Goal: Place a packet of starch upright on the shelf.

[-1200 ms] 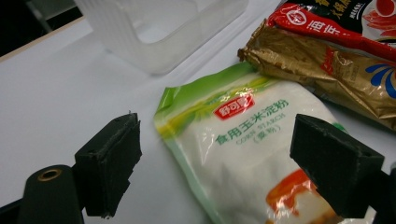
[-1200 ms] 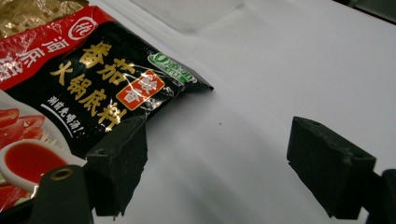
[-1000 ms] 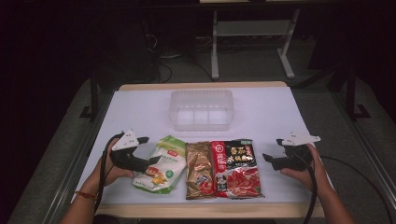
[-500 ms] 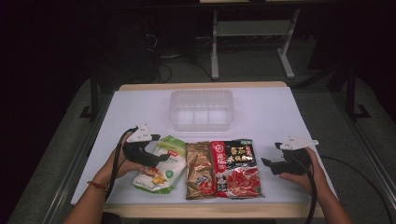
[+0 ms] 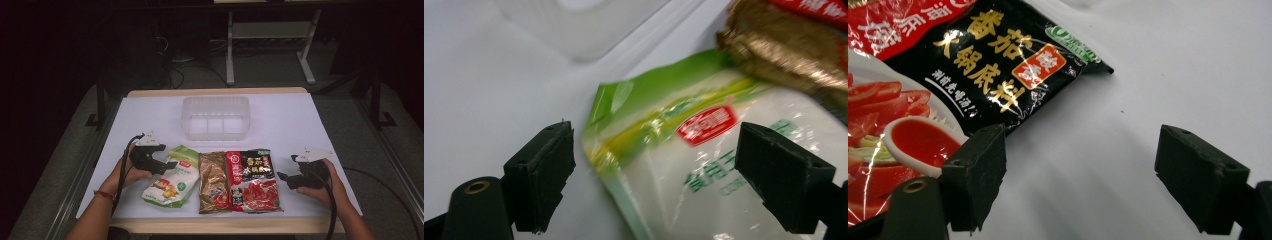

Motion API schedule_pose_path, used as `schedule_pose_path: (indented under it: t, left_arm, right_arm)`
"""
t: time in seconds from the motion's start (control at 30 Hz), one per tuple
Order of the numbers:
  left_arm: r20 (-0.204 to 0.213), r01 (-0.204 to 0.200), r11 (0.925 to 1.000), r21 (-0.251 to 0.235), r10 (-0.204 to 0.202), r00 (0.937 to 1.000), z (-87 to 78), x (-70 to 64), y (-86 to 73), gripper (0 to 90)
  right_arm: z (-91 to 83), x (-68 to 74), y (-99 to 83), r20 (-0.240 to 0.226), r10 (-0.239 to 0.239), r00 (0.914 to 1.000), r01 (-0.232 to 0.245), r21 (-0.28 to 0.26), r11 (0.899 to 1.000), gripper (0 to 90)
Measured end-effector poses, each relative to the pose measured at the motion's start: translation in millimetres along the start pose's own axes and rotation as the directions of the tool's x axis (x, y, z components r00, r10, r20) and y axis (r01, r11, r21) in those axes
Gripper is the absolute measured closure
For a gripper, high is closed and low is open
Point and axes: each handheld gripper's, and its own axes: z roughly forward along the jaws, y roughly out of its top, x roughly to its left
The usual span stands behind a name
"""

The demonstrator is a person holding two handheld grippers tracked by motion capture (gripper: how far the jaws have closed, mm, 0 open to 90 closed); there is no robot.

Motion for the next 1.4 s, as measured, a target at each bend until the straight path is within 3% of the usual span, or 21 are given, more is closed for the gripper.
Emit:
schedule_pose_path:
  t: [0.13,0.3,0.33,0.37,0.4,0.43,0.73,0.87,0.97,1.2,1.23,1.27,1.4]
  left_arm:
    - [0.033,0.012,0.9996,0.026,-0.013,0.9994,4.0,2.4,-4.6,15.7]
    - [0.062,0.066,0.9974,0.029,-0.067,0.9958,6.8,5.8,-7.9,14.9]
    - [0.084,0.097,0.9946,0.038,-0.1,0.9914,7.1,7.3,-9.6,14.9]
    - [0.084,0.097,0.9946,0.038,-0.1,0.9914,7.1,7.3,-9.6,14.9]
    - [0.126,0.131,0.9902,0.048,-0.136,0.9826,7.4,8.4,-11.7,14.9]
    - [0.132,0.14,0.9891,0.046,-0.145,0.9806,7.4,8.3,-12.4,14.7]
    - [0.147,0.144,0.9874,0.066,-0.152,0.9774,5.9,2.3,-12.7,13.7]
    - [0.176,0.175,0.9821,0.069,-0.185,0.9669,3.8,-1.9,-14.3,14.5]
    - [0.187,0.175,0.982,0.072,-0.185,0.9648,3.3,-3.2,-14.6,14.5]
    - [0.216,0.18,0.9809,0.074,-0.192,0.9575,1.1,-6.9,-15.6,27.5]
    - [0.227,0.188,0.9794,0.074,-0.2,0.9532,0.7,-6.7,-16.6,30.1]
    - [0.227,0.188,0.9794,0.074,-0.2,0.9532,0.7,-6.7,-16.6,35.1]
    - [0.217,0.182,0.9805,0.075,-0.194,0.9568,-0.2,-8.9,-16.1,38.7]
  right_arm:
    - [1.3,1.5,0.1,-0.006,-0.009,0.9999,0.009,0.007,1.0,19.7]
    - [2.2,0.1,-0.7,-0.003,-0.007,1.0,0.007,0.012,1.0,19.7]
    - [2.2,0.2,-0.8,-0.005,-0.007,1.0,0.007,0.012,1.0,19.7]
    - [2.2,0.2,-0.8,-0.005,-0.007,1.0,0.007,0.012,1.0,19.7]
    - [2.5,0.3,-0.8,-0.005,-0.005,1.0,0.005,0.015,1.0,19.8]
    - [2.8,0.4,-0.8,-0.005,-0.006,1.0,0.006,0.016,1.0,19.8]
    - [4.9,0.9,-0.7,-0.01,-0.013,0.9999,0.014,0.028,1.0,20.4]
    - [6.3,2.3,-0.6,-0.031,-0.018,0.9994,0.019,0.04,0.999,21.4]
    - [7.5,3.3,-0.6,-0.042,-0.025,0.9988,0.027,0.053,0.998,21.8]
    - [8.9,2.1,-0.3,-0.06,-0.013,0.9981,0.016,0.052,0.999,22.4]
    - [8.8,1.9,-0.2,-0.061,-0.012,0.9981,0.015,0.051,0.999,22.4]
    - [9.0,1.8,-0.1,-0.06,-0.011,0.9981,0.014,0.051,0.999,22.4]
    - [9.6,0.9,0.0,-0.067,-0.006,0.9977,0.009,0.048,0.999,22.5]
